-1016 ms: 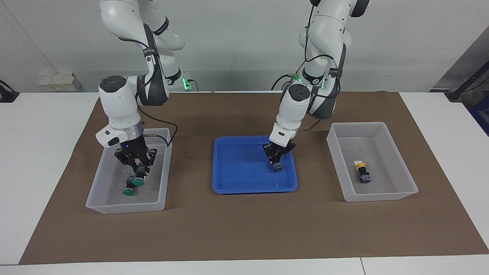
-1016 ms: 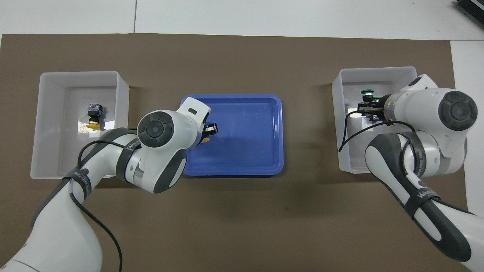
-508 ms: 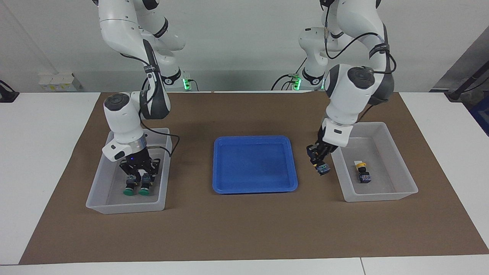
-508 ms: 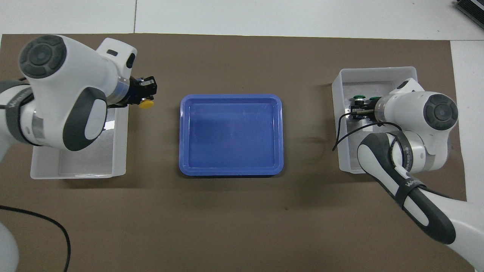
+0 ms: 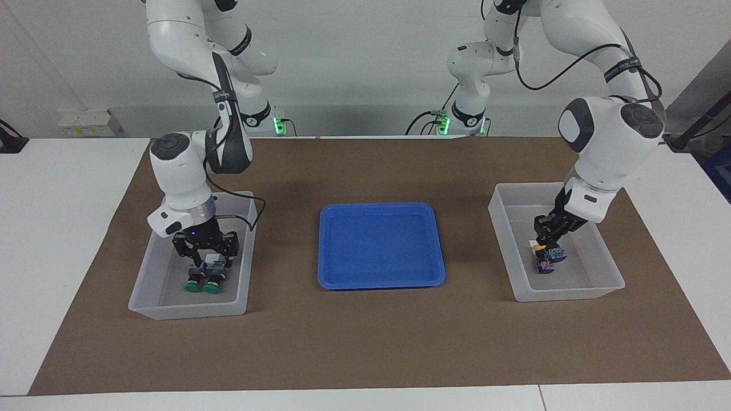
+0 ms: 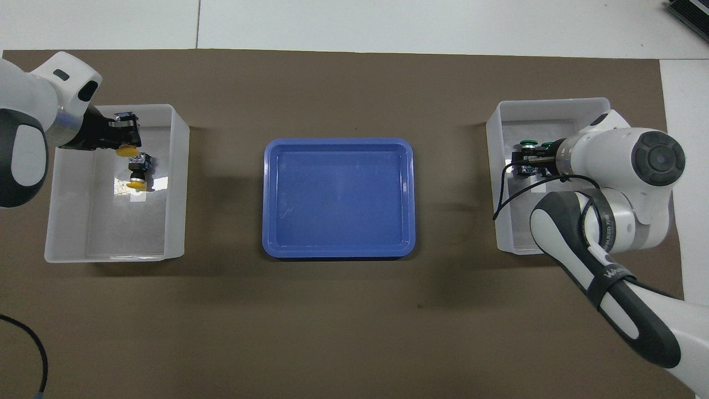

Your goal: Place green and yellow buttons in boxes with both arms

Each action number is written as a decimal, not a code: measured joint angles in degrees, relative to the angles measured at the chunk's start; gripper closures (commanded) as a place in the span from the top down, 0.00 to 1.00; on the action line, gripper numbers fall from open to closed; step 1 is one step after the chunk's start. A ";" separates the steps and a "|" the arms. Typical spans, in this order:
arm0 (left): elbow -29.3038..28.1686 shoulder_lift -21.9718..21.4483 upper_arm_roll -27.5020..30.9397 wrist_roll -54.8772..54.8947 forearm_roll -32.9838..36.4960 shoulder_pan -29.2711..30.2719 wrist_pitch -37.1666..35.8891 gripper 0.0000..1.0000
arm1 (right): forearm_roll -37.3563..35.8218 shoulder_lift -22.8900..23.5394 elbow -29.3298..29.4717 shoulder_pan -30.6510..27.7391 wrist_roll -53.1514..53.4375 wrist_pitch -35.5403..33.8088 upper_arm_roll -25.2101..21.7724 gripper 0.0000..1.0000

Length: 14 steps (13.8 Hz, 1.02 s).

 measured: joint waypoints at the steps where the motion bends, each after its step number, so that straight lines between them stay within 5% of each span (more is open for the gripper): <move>1: -1.94 -0.33 0.00 2.49 0.00 1.21 1.82 0.00 | 0.00 -1.78 0.30 0.50 1.21 -2.63 0.13 1.00; 7: -16.82 -2.80 -0.04 9.72 0.00 3.70 15.60 0.00 | 4.16 -12.43 7.24 5.00 5.58 -24.53 0.31 1.00; 14: -21.45 -2.84 -0.21 10.32 0.00 4.10 22.71 0.00 | 4.38 -13.09 20.59 4.24 5.30 -44.68 0.16 1.00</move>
